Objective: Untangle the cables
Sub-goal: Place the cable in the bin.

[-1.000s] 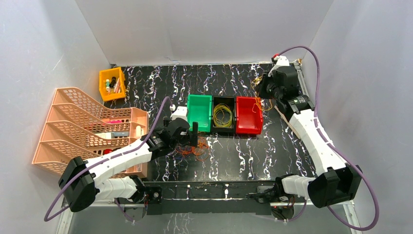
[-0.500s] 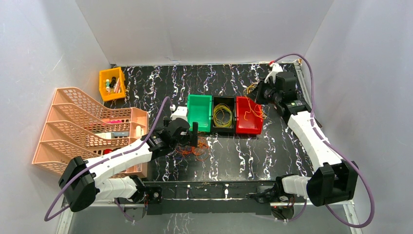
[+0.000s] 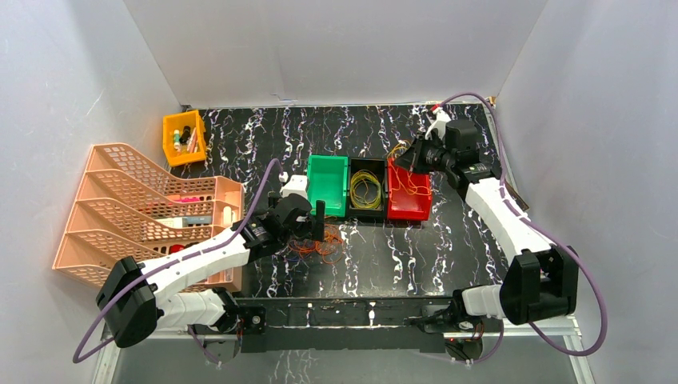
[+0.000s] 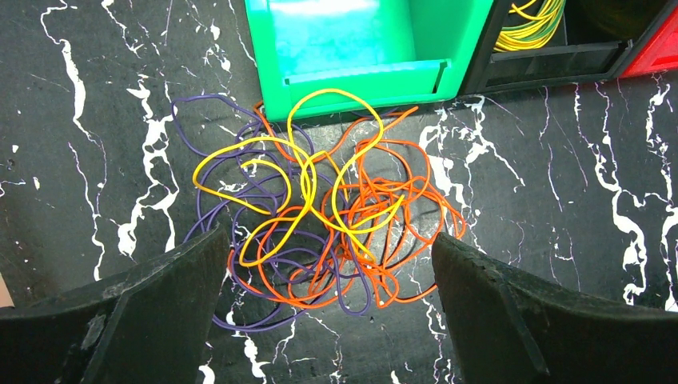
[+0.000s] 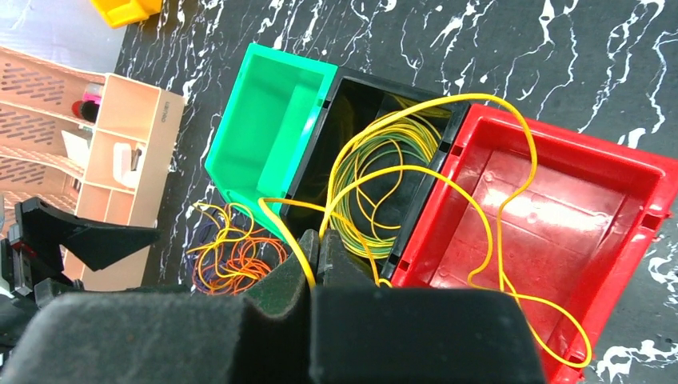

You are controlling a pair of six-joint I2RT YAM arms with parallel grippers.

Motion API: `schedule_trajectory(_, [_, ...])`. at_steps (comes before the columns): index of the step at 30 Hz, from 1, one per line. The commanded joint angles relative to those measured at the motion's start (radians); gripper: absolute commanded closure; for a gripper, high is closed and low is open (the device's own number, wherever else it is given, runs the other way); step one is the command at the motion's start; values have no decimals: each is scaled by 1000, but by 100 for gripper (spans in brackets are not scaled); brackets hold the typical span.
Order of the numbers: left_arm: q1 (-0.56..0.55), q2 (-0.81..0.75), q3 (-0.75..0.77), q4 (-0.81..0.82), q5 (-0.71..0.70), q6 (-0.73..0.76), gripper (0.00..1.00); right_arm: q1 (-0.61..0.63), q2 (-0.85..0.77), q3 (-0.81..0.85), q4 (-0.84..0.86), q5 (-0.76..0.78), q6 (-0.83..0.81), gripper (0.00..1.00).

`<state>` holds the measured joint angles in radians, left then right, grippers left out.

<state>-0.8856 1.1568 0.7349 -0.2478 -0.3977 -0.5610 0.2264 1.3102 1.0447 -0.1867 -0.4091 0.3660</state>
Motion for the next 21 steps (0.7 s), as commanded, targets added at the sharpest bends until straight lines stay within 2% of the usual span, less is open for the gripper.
schedule_trajectory(1, [-1, -15, 17, -27, -17, 4, 2, -2, -3, -13, 88, -47, 32, 100])
schedule_trajectory(14, [0, -27, 9, -33, -23, 3, 2, -3, 38, -48, 211, -164, 137, 100])
schedule_trajectory(18, [-1, -27, 8, -34, -22, 4, 2, -4, 27, -66, 187, -93, 133, 100])
schedule_trajectory(21, [-1, -26, 8, -36, -21, 6, 2, -6, -6, -80, 126, 66, 118, 100])
